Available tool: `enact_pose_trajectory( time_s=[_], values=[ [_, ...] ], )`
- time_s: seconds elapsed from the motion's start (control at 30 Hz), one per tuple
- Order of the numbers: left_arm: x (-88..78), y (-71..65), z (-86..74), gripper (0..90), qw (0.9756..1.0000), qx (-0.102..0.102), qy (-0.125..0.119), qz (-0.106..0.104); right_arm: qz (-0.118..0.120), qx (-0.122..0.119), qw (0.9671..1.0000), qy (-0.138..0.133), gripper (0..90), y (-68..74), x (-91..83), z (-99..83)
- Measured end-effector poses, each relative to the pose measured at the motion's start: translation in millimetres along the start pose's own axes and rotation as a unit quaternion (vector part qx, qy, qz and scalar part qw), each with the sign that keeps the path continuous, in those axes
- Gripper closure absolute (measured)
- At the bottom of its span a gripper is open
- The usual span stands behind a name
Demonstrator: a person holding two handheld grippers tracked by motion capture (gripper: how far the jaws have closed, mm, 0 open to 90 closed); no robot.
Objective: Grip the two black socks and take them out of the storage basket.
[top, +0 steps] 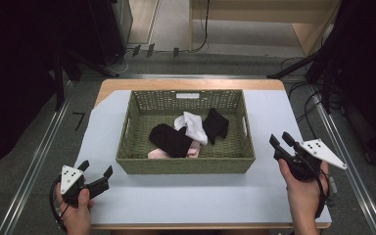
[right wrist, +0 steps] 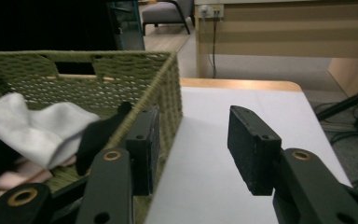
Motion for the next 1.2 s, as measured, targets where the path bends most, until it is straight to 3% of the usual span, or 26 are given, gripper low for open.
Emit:
enact_pose_trajectory(
  time_s=[0.2, 0.8, 1.2],
  values=[
    [0.5, -0.1, 0.0, 15.2, 1.0, 0.0, 0.001, 0.001, 0.019, -0.006, 0.9998, 0.003, 53.6, 18.1, 12.6, 17.0],
    [0.1, 0.7, 0.0, 15.2, 1.0, 0.0, 0.003, -0.003, 0.047, -0.033, 0.9982, 0.016, 53.6, 72.0, 50.1, 57.6],
    [0.6, 0.7, 0.1, 15.2, 1.0, -0.004, 0.004, -0.004, 0.048, -0.038, 0.9976, 0.032, 53.6, 89.9, 81.1, 67.6]
  ],
)
Point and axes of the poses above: each handheld gripper's, and its own axes: x roughly forward along the jaws, z roughly out of its top, y roughly to its left, the point moved 4 cm from there along x, roughly forward along the jaws, and after that the axes turned 6 degrees about y, right-handed, at the moved point
